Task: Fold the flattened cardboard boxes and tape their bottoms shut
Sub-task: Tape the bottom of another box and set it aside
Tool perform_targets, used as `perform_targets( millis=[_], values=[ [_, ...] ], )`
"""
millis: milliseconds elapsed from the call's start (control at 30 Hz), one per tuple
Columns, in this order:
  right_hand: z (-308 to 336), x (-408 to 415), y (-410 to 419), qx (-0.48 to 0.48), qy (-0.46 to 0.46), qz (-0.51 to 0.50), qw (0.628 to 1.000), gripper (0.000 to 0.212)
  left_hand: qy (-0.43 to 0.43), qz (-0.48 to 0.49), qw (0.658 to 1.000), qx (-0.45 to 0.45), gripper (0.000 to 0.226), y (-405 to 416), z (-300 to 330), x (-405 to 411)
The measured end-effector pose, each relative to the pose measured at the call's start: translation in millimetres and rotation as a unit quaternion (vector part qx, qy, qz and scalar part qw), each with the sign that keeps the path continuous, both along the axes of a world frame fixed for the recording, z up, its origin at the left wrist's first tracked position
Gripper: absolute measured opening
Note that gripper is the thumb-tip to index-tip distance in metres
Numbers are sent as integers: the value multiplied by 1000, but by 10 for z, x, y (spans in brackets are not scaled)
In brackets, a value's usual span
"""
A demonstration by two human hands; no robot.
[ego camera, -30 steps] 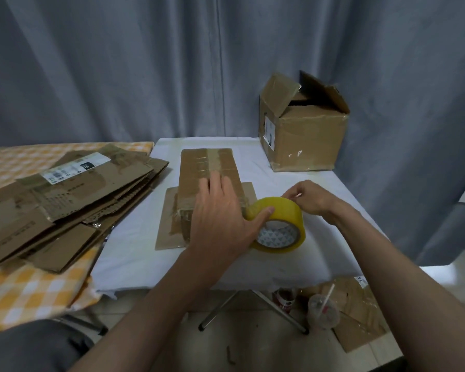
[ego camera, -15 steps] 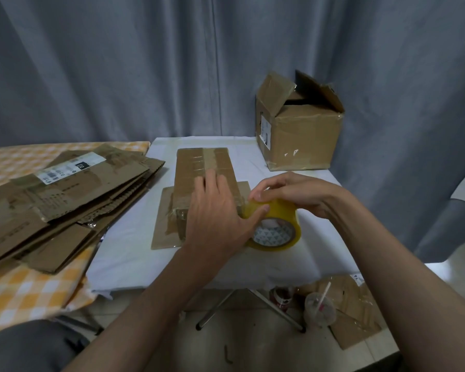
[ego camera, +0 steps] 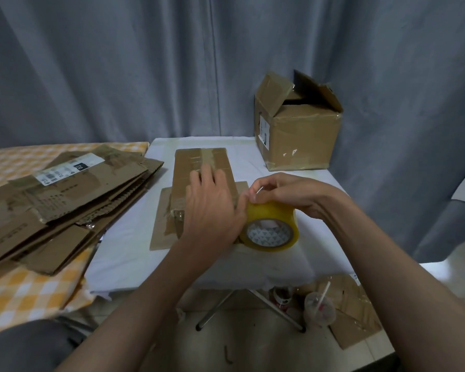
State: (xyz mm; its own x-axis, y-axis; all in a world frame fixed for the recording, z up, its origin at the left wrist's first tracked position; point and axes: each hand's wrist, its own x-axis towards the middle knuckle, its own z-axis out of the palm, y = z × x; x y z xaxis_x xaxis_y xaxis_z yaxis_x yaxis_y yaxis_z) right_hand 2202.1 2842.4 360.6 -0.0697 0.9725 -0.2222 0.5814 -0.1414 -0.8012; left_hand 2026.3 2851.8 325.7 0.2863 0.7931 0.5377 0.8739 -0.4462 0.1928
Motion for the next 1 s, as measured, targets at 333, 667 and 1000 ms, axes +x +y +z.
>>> perform_targets(
  millis=[333, 667, 1000],
  values=[
    [67, -41, -1, -2, -56, -19, 998, 14, 2, 18, 1000, 9, 44, 12, -16, 63],
    [82, 298, -300, 91, 22, -161, 982, 15, 34, 8, 999, 1, 53, 6, 14, 25],
    [114, 126, -498, 123, 135, -105, 978, 13, -129, -147, 971, -141, 37, 110, 403, -80]
  ],
)
